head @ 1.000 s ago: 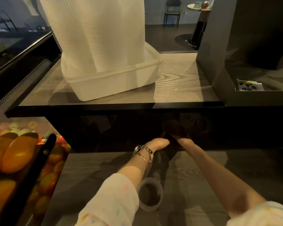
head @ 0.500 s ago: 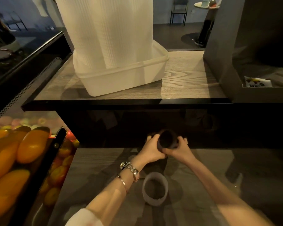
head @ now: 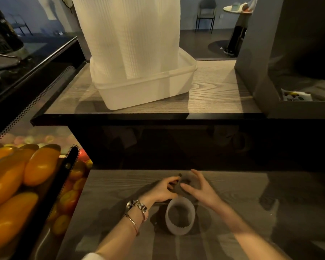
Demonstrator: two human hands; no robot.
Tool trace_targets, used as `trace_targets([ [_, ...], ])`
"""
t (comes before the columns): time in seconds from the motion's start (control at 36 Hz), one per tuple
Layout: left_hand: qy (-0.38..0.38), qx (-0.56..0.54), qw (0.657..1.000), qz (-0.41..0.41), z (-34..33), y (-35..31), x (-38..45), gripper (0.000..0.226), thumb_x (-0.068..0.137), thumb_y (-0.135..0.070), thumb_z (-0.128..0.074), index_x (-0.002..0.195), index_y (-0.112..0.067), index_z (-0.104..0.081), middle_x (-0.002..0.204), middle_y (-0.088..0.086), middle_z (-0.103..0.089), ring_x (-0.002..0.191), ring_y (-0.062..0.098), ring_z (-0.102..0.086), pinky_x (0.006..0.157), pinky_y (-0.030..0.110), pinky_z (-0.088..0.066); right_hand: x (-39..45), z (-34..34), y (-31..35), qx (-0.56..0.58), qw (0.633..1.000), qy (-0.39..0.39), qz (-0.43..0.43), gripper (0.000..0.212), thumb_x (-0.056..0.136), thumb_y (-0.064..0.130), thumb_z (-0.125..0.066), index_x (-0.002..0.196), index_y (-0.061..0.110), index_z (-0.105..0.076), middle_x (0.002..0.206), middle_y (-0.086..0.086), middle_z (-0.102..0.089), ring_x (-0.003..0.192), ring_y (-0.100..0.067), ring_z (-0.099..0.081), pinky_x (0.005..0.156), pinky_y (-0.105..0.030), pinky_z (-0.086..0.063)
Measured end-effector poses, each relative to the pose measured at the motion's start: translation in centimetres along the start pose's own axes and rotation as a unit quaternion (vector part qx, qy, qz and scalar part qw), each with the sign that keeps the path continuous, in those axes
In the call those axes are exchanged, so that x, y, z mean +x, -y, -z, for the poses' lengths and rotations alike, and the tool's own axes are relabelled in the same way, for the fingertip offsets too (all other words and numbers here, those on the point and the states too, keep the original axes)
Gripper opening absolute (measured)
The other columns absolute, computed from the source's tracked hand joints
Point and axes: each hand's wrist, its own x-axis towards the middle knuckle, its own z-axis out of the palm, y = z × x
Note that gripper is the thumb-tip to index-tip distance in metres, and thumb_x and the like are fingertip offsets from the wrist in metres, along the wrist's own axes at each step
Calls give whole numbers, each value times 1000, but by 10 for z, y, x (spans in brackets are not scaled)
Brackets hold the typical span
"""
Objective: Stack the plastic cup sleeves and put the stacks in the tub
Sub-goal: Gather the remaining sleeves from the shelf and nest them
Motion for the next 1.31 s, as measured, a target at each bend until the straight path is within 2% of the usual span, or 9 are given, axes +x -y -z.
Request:
trace_targets([
  [0.11, -37, -14, 999, -17, 4, -6, -3, 76, 80, -20, -71, 143, -23, -28, 143, 0, -38, 130, 16, -38, 105, 32, -38, -9, 4, 10, 35, 999, 8, 19, 87, 68, 33, -79, 139, 25, -29, 128, 10, -40, 115, -6, -39, 73, -10, -41],
  [0.25, -53, -18, 997, -45, 10, -20, -11, 70, 83, -28, -68, 142, -23, -30, 144, -2, -38, 131, 13, -37, 102, 27, -36, -17, 11, 19, 20, 998, -26, 47, 88, 63, 32, -82, 136, 26, -33, 125, 11, -44, 113, -5, -43, 76, -11, -39],
  [0.42, -58, -74, 994, -60, 15, -34, -33, 59, 83, -35, -64, 135, -22, -39, 130, -4, -50, 116, 8, -50, 97, 26, -45, -37, 14, 32, 39, 996, -35, 68, 82, 59, 55, -71, 131, 33, -39, 113, 23, -44, 99, 8, -46, 62, -6, -45],
  [0.75, -95, -144, 982, -80, -6, -16, -95, 78, 61, -51, -72, 130, -38, -38, 133, -16, -48, 123, 2, -46, 106, 28, -39, -82, -4, 36, 21, 992, -6, 127, 77, 51, 52, -79, 119, 51, -42, 118, 36, -49, 112, 17, -44, 88, -10, -41],
  [0.81, -100, -142, 981, -83, -9, -10, -100, 74, 59, -46, -75, 124, -40, -40, 132, -17, -48, 122, -4, -46, 103, 19, -39, -86, -8, 30, 4, 992, -6, 125, 79, 52, 46, -84, 119, 52, -43, 120, 34, -50, 113, 12, -45, 93, -15, -41],
  [0.89, -105, -156, 979, -81, -14, -3, -106, 70, 60, -36, -79, 119, -38, -42, 130, -18, -46, 119, -8, -45, 96, 9, -37, -91, -14, 22, -6, 992, 2, 123, 77, 56, 35, -87, 116, 56, -44, 118, 37, -50, 114, 13, -45, 91, -10, -39],
  [0.97, -117, -177, 974, -81, -20, -1, -110, 71, 57, -35, -78, 119, -35, -43, 132, -13, -48, 123, -1, -45, 105, 19, -35, -92, -17, 18, 11, 993, 3, 116, 78, 55, 28, -87, 113, 59, -46, 118, 35, -52, 114, 12, -45, 87, -7, -41],
  [1.17, -145, -184, 966, -106, -30, -3, -117, 75, 60, -28, -80, 125, -28, -43, 123, -19, -52, 112, -16, -48, 89, 4, -36, -100, -14, 16, 14, 992, -2, 124, 82, 50, 31, -90, 110, 63, -45, 119, 33, -52, 113, 6, -50, 96, -22, -40],
  [1.31, -141, -198, 963, -116, -36, 1, -120, 68, 67, -23, -82, 125, -25, -46, 120, -18, -60, 115, -6, -52, 91, 10, -40, -106, -16, 11, 29, 993, -4, 118, 79, 51, 23, -90, 107, 61, -49, 116, 30, -56, 112, 3, -52, 97, -23, -41],
])
